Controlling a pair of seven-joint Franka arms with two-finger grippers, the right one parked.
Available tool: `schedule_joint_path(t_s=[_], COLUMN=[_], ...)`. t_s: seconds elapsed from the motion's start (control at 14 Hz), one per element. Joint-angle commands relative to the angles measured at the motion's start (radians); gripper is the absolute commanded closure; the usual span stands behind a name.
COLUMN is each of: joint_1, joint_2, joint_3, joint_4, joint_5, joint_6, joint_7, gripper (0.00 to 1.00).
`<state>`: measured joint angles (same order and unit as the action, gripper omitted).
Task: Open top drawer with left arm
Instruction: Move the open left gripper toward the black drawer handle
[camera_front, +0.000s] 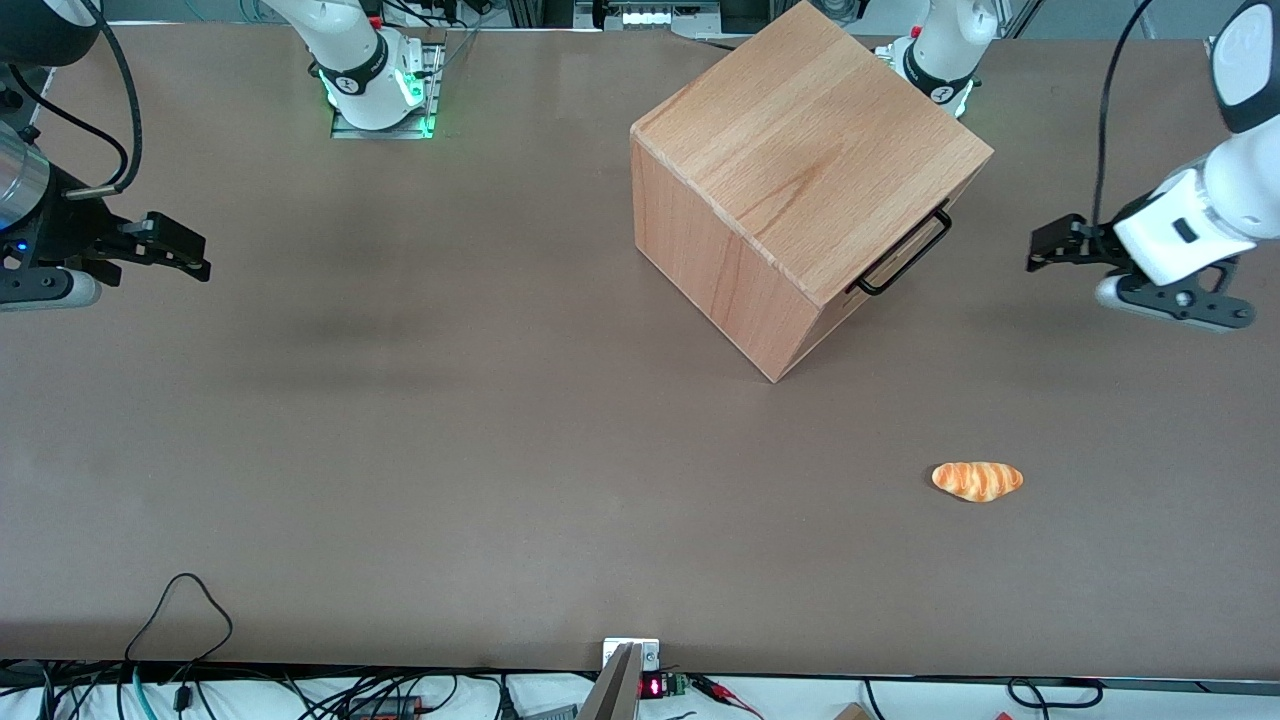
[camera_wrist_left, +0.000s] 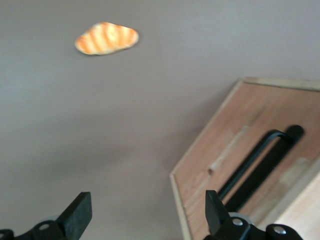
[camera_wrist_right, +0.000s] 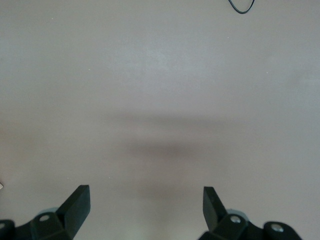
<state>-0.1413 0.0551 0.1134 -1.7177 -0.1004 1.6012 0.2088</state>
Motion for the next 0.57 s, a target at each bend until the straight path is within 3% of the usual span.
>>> schedule_joint_path(t_s=[0.0,0.5], joint_1=[0.003,0.005], joint_2=[-0.014,-0.012], joint_3=[-0.003,-0.057], joint_4=[-0.074,-0.187], joint_5=[-0.088,-0.137], joint_6=[0.000,0.110], joint_7=[0.053,0.237], gripper=[0.00,0.00])
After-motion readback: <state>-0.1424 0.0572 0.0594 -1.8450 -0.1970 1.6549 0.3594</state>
